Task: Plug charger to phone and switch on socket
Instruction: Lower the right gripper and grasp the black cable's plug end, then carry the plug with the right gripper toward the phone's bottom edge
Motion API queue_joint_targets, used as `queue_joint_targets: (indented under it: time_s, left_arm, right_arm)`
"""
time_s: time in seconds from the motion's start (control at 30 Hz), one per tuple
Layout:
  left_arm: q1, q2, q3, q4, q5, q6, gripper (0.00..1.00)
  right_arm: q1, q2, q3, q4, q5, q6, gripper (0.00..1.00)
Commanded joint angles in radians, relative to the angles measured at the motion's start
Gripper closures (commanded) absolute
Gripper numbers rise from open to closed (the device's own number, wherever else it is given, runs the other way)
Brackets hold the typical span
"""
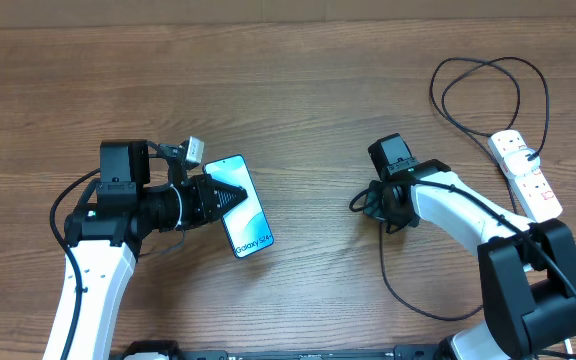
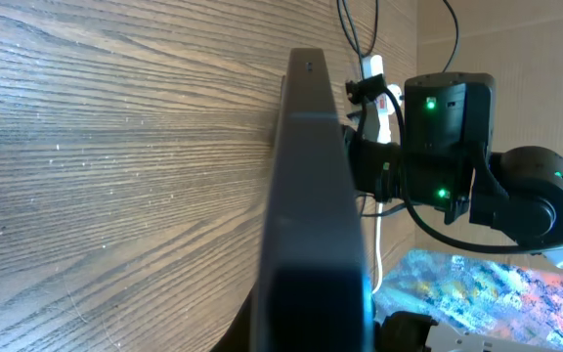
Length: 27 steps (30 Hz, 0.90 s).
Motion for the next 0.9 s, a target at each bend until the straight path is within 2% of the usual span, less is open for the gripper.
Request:
queue_joint_targets:
  time_s: [0.0, 0.13, 0.3, 0.47, 0.7, 0.87]
  left_arm:
    - [-0.001, 0.001, 0.032, 0.004, 0.022, -0.011, 0.96]
    - [-0.001, 0.001, 0.032, 0.004, 0.022, -0.011, 0.96]
    - [-0.001, 0.001, 0.032, 0.005, 0.027, -0.018, 0.96]
    - [0.0, 0.001, 0.032, 0.049, 0.08, -0.015, 0.96]
    - [0.02, 0.001, 0.032, 0.303, 0.218, -0.029, 0.96]
    - [0.029, 0.001, 0.032, 0.536, 0.261, -0.173, 0.96]
  right_arm:
    - [0.007, 0.071, -0.059, -0.026, -0.04, 0.015, 0.96]
    - [0.007, 0.071, -0.058, -0.006, -0.14, -0.01, 0.96]
    - [-0.01, 0.056, -0.01, 0.013, -0.456, -0.245, 0.96]
    - [-0.049, -0.039, 0.033, -0.014, -0.758, -0.43, 0.96]
    - [-0.095, -0.264, 0.034, -0.169, -1.039, -0.617, 0.96]
    - [-0.072, -0.368, 0.033, -0.287, -1.213, -0.858, 0.96]
